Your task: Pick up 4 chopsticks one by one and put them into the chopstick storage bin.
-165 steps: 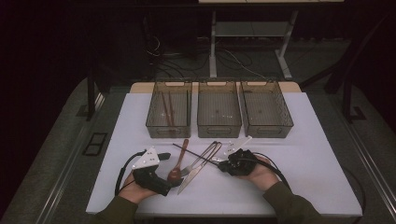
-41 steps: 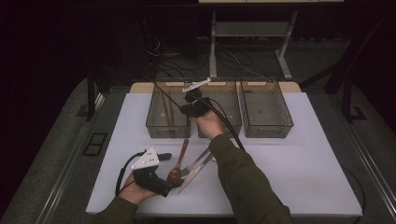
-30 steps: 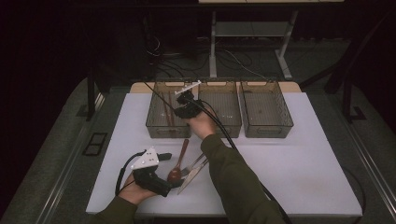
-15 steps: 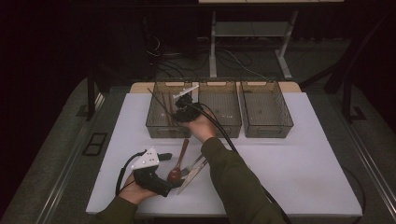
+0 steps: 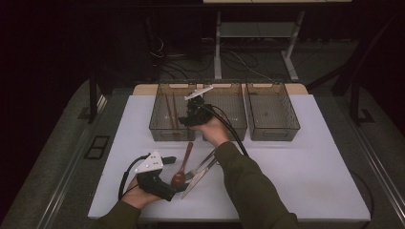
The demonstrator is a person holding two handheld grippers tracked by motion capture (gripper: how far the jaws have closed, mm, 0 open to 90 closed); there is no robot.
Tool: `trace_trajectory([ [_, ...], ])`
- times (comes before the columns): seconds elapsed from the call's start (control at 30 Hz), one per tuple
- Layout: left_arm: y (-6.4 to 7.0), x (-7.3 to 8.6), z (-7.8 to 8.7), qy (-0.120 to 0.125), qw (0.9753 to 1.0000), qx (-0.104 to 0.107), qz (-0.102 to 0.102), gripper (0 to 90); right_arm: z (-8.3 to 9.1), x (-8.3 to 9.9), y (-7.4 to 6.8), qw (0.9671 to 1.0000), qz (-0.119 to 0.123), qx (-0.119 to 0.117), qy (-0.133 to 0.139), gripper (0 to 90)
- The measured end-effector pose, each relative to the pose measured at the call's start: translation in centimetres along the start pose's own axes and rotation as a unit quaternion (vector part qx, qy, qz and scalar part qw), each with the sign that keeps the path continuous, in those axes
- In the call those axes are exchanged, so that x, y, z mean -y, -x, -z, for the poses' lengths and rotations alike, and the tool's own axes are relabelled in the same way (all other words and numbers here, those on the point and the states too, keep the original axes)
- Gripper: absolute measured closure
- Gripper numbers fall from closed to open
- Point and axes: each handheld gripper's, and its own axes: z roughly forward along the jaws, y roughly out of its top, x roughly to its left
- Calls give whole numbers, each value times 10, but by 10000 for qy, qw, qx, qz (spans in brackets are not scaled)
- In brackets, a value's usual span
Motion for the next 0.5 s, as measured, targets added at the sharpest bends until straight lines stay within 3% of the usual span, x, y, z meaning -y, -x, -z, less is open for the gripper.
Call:
trace_trajectory([
  [0.5,-1,0,0,-56,10000,-26,-26,0,51,31,19,9995,26,-107,305,377],
])
